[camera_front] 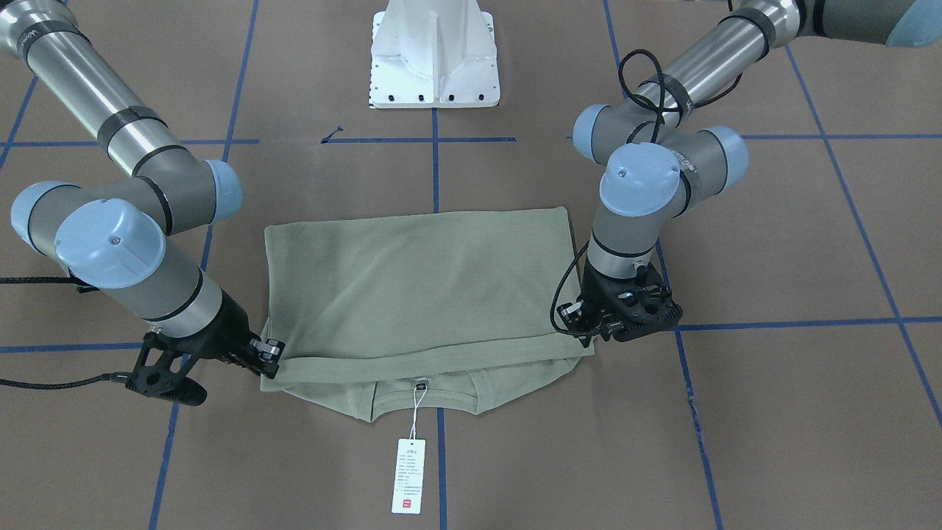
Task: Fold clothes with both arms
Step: 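Lay the hem down near the collar and release with both grippers, then move both grippers to the folded shirt's side edges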
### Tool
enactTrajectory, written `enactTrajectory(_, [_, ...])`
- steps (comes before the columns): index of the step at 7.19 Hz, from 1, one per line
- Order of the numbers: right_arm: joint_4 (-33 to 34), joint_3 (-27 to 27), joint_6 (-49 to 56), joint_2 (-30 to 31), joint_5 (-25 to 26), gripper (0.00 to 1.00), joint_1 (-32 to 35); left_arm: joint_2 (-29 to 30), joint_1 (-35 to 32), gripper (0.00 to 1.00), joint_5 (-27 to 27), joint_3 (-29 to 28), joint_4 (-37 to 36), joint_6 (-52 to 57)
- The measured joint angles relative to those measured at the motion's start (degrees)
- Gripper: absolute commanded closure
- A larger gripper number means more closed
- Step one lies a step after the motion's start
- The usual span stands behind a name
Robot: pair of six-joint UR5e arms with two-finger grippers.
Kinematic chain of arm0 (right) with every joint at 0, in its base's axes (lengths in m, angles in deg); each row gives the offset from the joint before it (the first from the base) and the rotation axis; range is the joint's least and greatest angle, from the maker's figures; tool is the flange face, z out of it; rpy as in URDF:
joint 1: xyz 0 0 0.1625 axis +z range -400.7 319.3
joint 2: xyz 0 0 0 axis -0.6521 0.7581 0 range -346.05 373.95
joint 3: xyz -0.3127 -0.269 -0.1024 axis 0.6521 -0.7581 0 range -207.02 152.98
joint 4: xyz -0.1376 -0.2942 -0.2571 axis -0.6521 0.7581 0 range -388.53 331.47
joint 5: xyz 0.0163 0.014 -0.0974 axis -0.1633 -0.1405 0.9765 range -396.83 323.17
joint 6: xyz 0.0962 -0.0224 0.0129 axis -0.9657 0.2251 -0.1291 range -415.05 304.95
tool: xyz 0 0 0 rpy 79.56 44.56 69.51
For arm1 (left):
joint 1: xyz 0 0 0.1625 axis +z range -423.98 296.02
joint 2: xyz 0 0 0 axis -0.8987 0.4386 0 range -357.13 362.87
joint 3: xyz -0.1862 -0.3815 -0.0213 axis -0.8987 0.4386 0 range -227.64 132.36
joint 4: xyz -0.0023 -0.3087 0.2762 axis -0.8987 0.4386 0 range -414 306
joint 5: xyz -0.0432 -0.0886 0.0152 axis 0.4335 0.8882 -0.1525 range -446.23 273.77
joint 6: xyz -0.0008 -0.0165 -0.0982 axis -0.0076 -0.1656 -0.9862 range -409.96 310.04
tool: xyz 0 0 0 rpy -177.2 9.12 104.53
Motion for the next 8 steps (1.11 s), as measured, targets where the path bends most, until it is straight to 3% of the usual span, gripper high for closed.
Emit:
enactTrajectory(2, [-2.1,2.8,0.0,3.0,-0.8,0.00,-0.2,0.0,-0.4,0.00,0.1,0.3,0.0,0.1])
enactTrajectory(6, [-2.6,23.7,-5.6,20.9,0.9,0.00,-8.3,-0.3,-0.5,0.00,0.2,2.9,-0.5,-0.2])
enactTrajectory(8, [-2.4,28.6,-7.1,26.0,4.7,0.00,-14.0,-0.5,-0.5,0.00,0.3,3.3,-0.5,-0.3])
